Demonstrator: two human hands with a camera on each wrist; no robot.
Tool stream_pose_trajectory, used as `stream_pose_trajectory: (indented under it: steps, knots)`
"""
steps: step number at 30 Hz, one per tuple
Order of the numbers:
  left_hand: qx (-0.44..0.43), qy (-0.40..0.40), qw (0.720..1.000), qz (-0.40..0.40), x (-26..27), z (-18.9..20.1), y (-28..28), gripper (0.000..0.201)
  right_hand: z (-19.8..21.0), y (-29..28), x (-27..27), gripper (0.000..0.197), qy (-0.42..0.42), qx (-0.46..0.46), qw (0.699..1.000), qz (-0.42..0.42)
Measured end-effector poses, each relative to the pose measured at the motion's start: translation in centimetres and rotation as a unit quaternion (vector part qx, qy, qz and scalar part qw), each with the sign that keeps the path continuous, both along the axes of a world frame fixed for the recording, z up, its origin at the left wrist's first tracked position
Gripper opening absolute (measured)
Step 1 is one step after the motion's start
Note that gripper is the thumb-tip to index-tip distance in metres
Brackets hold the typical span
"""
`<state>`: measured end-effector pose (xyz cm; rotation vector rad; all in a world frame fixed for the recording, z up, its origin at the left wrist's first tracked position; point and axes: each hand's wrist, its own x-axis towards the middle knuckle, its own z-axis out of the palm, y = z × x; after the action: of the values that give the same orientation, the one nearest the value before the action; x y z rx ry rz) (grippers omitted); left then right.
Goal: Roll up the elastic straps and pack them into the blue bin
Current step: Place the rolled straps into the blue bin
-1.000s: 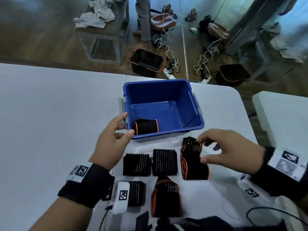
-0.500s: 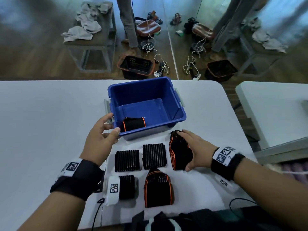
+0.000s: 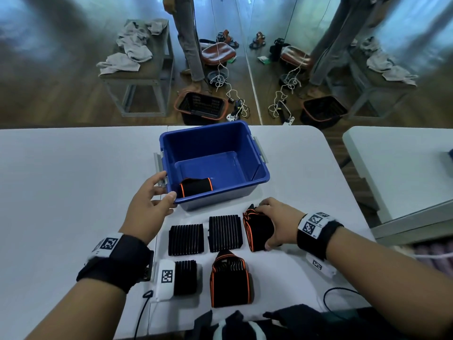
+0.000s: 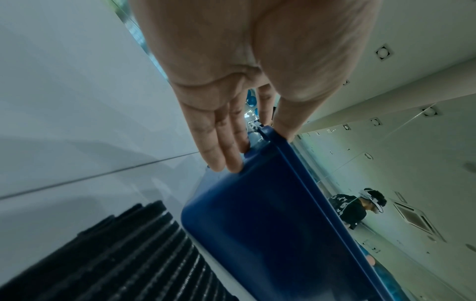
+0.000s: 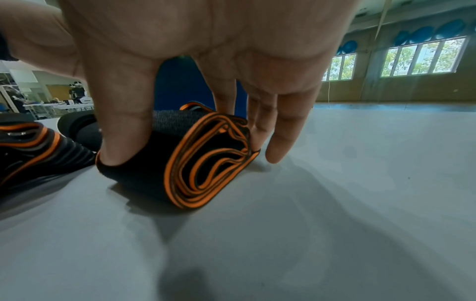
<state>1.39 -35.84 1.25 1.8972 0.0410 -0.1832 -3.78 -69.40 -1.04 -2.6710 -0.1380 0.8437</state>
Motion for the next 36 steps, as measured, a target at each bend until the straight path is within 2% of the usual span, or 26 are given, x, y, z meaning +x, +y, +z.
stream_pose_trajectory:
  steps: [6, 15, 23, 27, 31, 36]
  knots:
    - [-0.002, 0.003, 1.0, 0.0, 0.0, 0.2, 0.1, 0.049, 0.1, 0.2, 0.3, 0.087, -0.01, -0.027, 0.999, 0.013]
    - [-0.014, 0.014, 1.0, 0.003, 0.2, 0.2, 0.1, 0.049, 0.0, 1.0, -0.1, 0.083, -0.009, -0.022, 1.0, -0.015]
    - [-0.017, 0.014, 1.0, 0.003, 0.3, 0.1, 0.2, 0.049, 0.7, 1.4, -1.2, 0.059, -0.015, 0.002, 0.999, -0.043]
    - [-0.013, 0.014, 1.0, 0.002, 0.3, 0.1, 0.4, 0.05, 3.7, 1.7, -1.5, 0.05, -0.039, 0.047, 0.997, -0.047]
    - [-0.017, 0.013, 1.0, 0.003, 0.3, 0.0, 0.5, 0.05, 9.5, 2.5, -0.9, 0.046, -0.074, 0.096, 0.992, -0.047]
    - [-0.017, 0.009, 1.0, -0.002, 0.4, 0.0, 0.6, 0.049, 15.5, 4.8, 4.2, 0.05, -0.126, 0.071, 0.989, -0.013]
